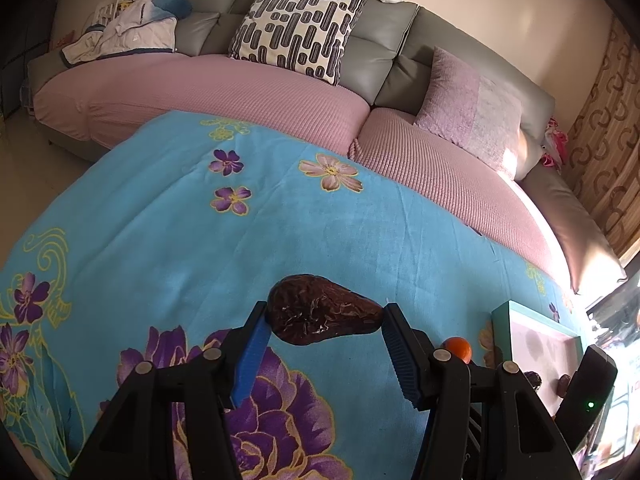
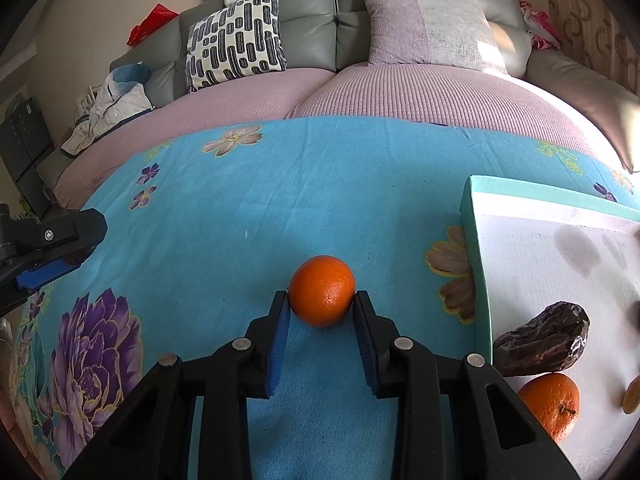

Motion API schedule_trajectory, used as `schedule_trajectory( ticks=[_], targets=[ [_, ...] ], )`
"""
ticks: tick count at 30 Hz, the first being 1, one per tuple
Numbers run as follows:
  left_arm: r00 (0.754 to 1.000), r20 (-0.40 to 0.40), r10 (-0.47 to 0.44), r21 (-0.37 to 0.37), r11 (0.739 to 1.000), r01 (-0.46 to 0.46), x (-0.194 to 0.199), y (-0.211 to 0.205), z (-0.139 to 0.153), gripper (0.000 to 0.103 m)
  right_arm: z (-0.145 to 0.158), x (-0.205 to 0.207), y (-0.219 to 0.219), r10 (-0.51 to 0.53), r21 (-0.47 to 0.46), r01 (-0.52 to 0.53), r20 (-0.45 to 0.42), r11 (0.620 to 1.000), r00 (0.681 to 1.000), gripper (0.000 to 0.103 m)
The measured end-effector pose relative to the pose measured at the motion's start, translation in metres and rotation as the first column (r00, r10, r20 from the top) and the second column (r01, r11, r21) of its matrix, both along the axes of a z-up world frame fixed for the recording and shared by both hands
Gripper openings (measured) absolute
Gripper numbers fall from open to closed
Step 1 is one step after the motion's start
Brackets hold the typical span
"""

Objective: Organize fruits
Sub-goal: 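Grasp the orange with the right gripper while the left gripper holds the date, then carry the orange with the right gripper over the tray while the left gripper carries the date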

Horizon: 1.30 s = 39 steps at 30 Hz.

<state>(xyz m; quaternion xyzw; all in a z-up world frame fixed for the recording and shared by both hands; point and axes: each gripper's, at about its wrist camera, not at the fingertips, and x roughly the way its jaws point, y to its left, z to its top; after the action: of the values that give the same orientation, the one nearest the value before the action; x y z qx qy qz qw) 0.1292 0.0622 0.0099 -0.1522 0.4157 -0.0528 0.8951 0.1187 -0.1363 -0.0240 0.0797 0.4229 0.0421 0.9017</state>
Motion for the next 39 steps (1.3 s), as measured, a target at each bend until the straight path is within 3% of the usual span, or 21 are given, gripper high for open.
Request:
schedule_trajectory(
  ticks=[15,34,39],
  targets=[
    [0.999,0.033,-0.039,0.018,0.999,0.039,-0.006,-0.012,0.010,0.060,0.029,-0.025,-0.017,-0.029,-0.027,0.030,0.029,0.999,0.999,0.033],
    [0.977,0.079,-0.198,0.039,0.980,0.195,-0.023,-0.063,0.031,0.060,0.064,-0.063,-0.055,-0.096,-0.015,0.096,0.019,0.995,0.995,0.033],
    [0.957,0.068,-0.282,0.041,0.959,0.280,-0.029,-0.092,0.029,0.060,0.070,-0.073,-0.092,-0.189,-0.024,0.189,0.022,0.982,0.982,0.033]
  ],
)
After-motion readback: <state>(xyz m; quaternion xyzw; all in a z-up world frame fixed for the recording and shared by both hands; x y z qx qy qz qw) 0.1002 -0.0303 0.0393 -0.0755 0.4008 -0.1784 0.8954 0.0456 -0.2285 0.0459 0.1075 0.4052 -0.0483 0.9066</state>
